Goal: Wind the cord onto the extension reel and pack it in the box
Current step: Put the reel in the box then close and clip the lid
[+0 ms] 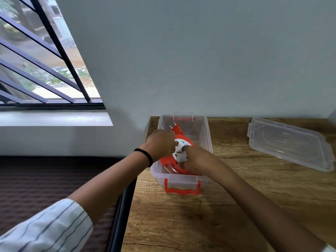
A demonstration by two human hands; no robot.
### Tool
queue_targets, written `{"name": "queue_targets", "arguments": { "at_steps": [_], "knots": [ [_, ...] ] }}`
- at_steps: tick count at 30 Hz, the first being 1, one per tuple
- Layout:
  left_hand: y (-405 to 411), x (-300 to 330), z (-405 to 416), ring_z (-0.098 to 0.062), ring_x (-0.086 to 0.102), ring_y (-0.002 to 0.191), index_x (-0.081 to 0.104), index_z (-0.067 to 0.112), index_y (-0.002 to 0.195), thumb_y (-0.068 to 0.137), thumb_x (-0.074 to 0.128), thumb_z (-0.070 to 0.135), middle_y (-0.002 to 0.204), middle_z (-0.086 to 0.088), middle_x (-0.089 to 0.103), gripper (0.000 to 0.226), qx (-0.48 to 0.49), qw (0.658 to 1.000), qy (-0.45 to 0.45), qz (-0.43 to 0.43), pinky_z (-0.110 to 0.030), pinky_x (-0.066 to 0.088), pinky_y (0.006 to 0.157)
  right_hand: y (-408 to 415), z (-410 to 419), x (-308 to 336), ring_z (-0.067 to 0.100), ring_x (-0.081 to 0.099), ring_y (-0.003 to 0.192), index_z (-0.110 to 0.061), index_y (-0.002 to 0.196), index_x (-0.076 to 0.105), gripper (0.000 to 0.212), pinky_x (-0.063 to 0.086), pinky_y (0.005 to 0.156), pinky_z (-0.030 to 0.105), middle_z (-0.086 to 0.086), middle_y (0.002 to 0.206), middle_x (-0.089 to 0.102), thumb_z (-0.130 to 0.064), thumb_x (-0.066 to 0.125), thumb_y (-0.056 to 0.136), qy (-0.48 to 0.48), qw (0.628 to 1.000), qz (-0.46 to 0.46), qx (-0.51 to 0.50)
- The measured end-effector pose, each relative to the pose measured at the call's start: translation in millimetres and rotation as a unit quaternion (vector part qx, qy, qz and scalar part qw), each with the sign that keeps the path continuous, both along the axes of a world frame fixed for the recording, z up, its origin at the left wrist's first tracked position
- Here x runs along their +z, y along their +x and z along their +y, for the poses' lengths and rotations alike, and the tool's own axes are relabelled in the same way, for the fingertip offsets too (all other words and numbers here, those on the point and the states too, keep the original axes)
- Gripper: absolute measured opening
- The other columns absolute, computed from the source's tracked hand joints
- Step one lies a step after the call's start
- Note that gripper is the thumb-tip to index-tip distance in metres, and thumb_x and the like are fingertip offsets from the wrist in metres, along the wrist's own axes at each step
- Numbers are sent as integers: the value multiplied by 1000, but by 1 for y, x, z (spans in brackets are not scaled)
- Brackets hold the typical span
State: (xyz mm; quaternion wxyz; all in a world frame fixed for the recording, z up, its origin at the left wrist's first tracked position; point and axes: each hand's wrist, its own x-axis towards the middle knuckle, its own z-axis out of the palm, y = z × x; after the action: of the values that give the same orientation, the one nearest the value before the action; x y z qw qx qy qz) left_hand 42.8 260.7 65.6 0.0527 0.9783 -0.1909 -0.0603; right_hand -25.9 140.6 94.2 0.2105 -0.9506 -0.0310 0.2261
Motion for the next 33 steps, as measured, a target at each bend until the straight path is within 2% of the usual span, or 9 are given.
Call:
{"name": "queue_targets", "arguments": {
  "at_steps": [5,9,12,16,18,23,27,30,33],
  "knots": [
    [11,7,-3,-29,60,104,59,2,107,94,40,14,111,-12,63,26,33,997,-71,-6,-35,45,86,9,-19,7,24,60,113,-14,134,51,42,46,81,23,8,131,60,-21,59,93,64,992,-109,-28],
    [16,29,-28,-33,55,115,56,2,120,94,43,13,121,-17,61,31,44,984,-166,-45,-37,42,92,15,-54,19,22,55,122,-11,135,52,43,38,91,21,7,137,56,-16,59,92,107,971,-199,-79],
    [12,40,-67,-32,47,126,49,3,132,98,44,19,133,-18,54,38,27,982,-183,-39,-36,36,101,12,-92,17,24,55,121,-6,131,54,40,40,100,29,11,134,58,-15,58,93,112,963,-220,-109],
    [8,39,-119,-30,45,129,44,6,138,96,48,21,138,-16,51,45,-4,985,-172,3,-34,36,106,3,-139,4,25,56,117,-7,130,56,39,37,84,22,14,125,62,-20,58,93,97,962,-208,-149],
    [0,36,-152,-29,50,124,48,5,133,95,49,22,134,-15,54,42,-19,984,-173,27,-35,40,103,-3,-171,-2,26,56,116,-7,129,57,38,35,80,22,15,124,62,-19,58,93,84,960,-210,-163],
    [-7,10,-209,-26,57,108,56,0,121,93,53,26,127,-15,58,37,-42,986,-145,71,-34,49,88,-8,-248,-25,24,48,127,-8,132,53,42,36,100,28,11,137,53,-22,59,93,51,960,-191,-197],
    [-15,-14,-241,-26,58,102,55,-3,122,92,55,14,120,-16,60,34,-57,982,-157,92,-23,39,65,-9,-312,-48,25,52,123,-12,129,57,41,41,102,36,9,136,54,-23,63,90,17,959,-173,-223],
    [-19,-42,-261,-22,48,128,43,15,142,91,57,13,144,-8,47,53,-83,984,-135,77,-27,43,97,-15,-350,-69,26,55,117,-19,118,65,39,45,98,42,3,128,59,-29,71,81,-12,964,-145,-221],
    [-21,-69,-277,-21,35,138,38,21,145,97,50,25,153,-4,35,50,-94,994,-47,1,-37,35,109,-29,-369,-89,25,58,105,-21,99,70,31,50,89,44,-1,110,63,-38,75,74,-50,962,-157,-216]
  ]
}}
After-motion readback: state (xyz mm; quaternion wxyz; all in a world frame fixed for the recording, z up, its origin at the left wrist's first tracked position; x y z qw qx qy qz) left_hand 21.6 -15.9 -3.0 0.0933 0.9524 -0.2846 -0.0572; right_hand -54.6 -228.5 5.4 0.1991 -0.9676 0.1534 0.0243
